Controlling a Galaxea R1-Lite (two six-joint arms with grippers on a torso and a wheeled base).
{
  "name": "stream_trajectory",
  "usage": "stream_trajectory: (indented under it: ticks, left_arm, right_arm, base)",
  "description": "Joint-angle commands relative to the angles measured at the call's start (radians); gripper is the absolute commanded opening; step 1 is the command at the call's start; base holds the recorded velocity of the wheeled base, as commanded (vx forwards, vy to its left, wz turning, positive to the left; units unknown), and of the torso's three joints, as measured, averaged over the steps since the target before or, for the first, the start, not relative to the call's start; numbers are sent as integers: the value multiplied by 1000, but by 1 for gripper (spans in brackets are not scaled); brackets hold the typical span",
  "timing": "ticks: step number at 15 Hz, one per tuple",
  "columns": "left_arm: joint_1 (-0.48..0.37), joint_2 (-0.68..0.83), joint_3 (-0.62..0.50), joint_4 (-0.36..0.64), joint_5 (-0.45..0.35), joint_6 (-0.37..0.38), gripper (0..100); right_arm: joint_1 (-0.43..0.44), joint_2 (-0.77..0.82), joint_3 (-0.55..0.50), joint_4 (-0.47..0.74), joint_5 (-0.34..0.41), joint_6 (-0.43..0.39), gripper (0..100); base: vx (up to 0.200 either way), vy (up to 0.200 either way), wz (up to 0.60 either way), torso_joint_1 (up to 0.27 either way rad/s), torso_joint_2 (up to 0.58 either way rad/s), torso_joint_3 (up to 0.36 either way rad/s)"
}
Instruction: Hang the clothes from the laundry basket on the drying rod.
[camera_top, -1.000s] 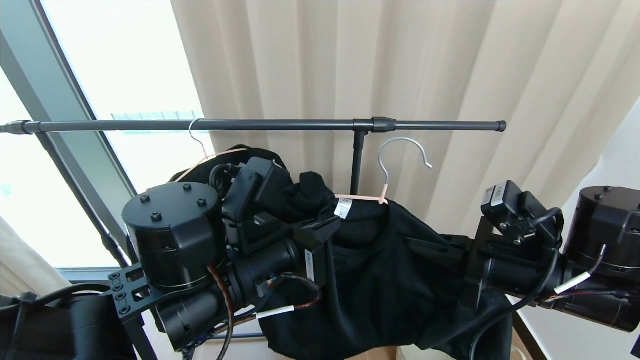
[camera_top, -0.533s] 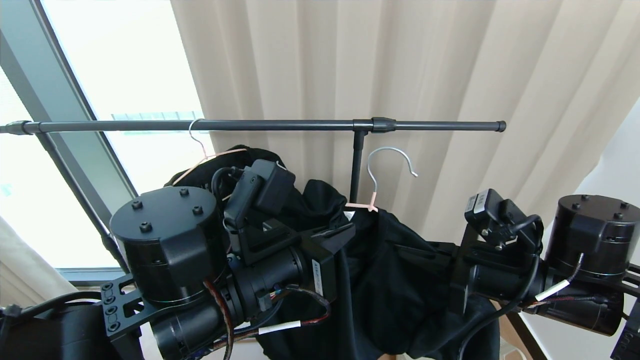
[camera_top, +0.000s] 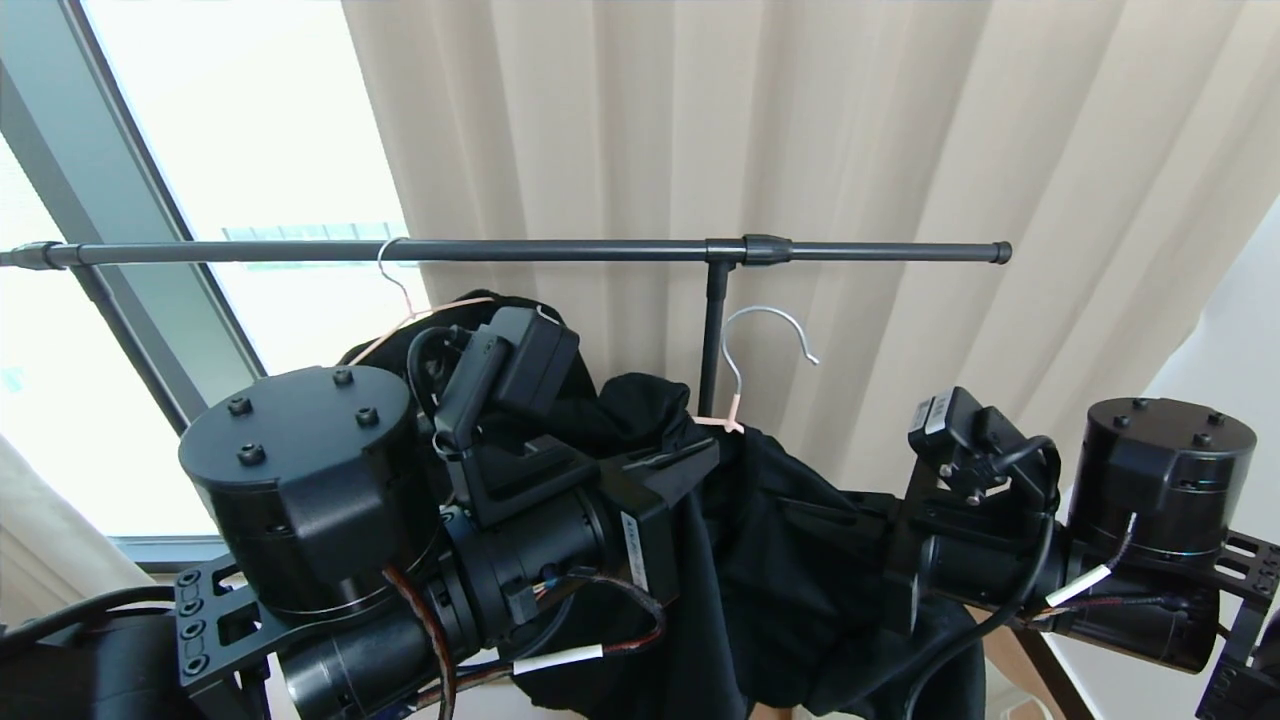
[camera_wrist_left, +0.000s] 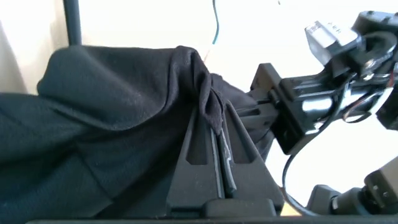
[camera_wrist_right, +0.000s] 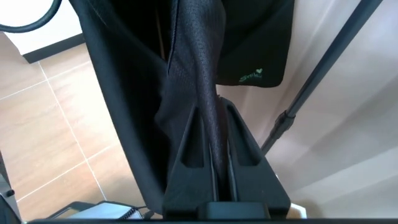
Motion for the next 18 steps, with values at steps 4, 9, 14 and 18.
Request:
stream_trajectory:
  ticks: [4,9,14,18]
  left_arm:
    - [-14,7,3,0,1,-1,0]
    - [6,16,0,-1,4,2,0]
    - [69,13,3,-32,7,21,0]
    - [77,5,18,-32,4,55,0]
  right_arm:
    - [2,24,3,-50,-1,21,0]
    - [1,16,17,-94,-1,35,0]
    - [-9,-8,24,-97,-4,30,0]
    - [-30,-34,34,-97,-3,27,0]
  base:
    - [0,0,0,0,0,0]
    - [0,0,0,0,0,0]
    - [0,0,0,0,0,0]
    - [0,0,0,0,0,0]
